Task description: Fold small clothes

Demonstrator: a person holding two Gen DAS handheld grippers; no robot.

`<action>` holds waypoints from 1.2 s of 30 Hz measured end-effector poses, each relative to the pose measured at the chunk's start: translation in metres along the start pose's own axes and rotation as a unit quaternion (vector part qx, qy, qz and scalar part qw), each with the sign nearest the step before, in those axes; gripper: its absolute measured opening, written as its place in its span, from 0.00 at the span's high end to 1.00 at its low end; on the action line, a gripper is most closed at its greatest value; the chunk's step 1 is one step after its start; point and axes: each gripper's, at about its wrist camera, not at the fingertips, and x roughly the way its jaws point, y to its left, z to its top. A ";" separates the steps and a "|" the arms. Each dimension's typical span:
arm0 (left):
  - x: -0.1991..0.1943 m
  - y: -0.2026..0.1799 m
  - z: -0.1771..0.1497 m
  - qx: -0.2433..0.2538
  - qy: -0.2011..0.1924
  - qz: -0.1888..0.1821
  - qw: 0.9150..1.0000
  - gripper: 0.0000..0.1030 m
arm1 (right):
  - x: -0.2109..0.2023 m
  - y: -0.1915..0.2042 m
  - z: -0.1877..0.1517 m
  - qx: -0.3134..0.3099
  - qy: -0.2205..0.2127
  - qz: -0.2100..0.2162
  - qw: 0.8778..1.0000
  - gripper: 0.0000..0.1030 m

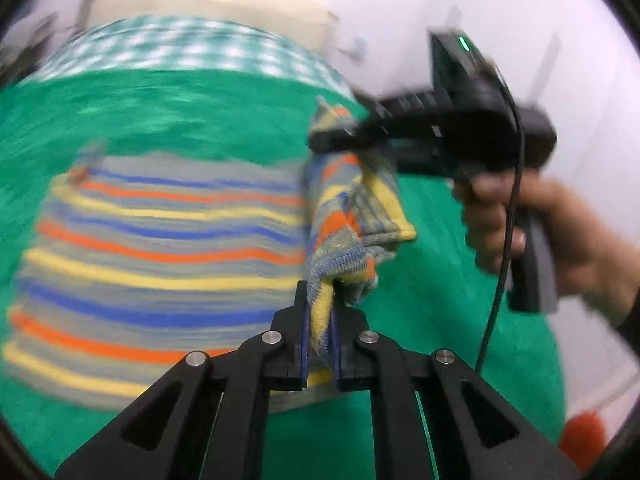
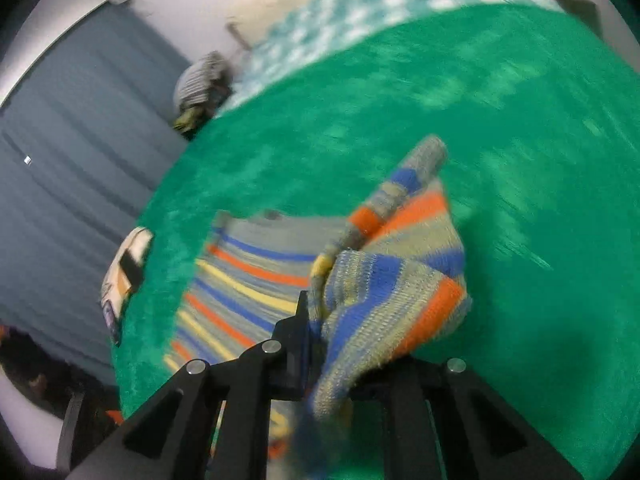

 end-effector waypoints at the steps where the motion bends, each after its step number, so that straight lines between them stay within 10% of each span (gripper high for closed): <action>1: -0.011 0.015 0.002 -0.019 -0.006 0.004 1.000 0.93 | 0.011 0.017 0.006 -0.013 0.005 0.006 1.000 0.88; 9: -0.060 0.131 -0.019 -0.133 -0.001 0.100 0.986 0.89 | 0.137 0.119 0.014 -0.065 0.061 0.023 0.996 0.87; 13: -0.061 0.158 -0.034 -0.178 0.030 0.110 0.977 0.59 | 0.179 0.143 -0.008 -0.065 0.092 0.059 0.992 0.43; 19: -0.095 0.155 -0.028 -0.158 -0.017 0.089 0.983 0.22 | 0.110 0.129 -0.022 -0.066 0.004 0.034 0.997 0.41; 23: -0.068 0.155 -0.004 -0.156 -0.005 0.095 0.983 0.30 | 0.078 0.135 -0.050 -0.150 0.014 -0.021 0.988 0.58; 24: -0.056 0.163 -0.001 -0.169 0.004 0.106 0.980 0.46 | 0.077 0.136 -0.069 -0.169 0.033 -0.024 0.985 0.58; 25: -0.048 0.169 -0.002 -0.182 0.021 0.107 0.977 0.90 | 0.078 0.136 -0.085 -0.177 0.049 -0.022 0.983 0.59; 26: -0.034 0.176 -0.007 -0.197 0.051 0.110 0.973 0.93 | 0.085 0.133 -0.101 -0.179 0.069 -0.024 0.981 0.60; 29: -0.026 0.191 -0.020 -0.203 0.077 0.109 0.970 0.91 | 0.110 0.119 -0.146 -0.184 0.122 -0.061 0.973 0.61; 31: -0.034 0.187 -0.017 -0.182 0.086 0.119 0.972 0.83 | 0.100 0.118 -0.156 -0.186 0.081 -0.062 0.977 0.61; 36: -0.080 0.185 0.008 -0.154 0.038 0.147 0.976 0.40 | 0.058 0.117 -0.129 -0.147 0.032 -0.055 0.987 0.62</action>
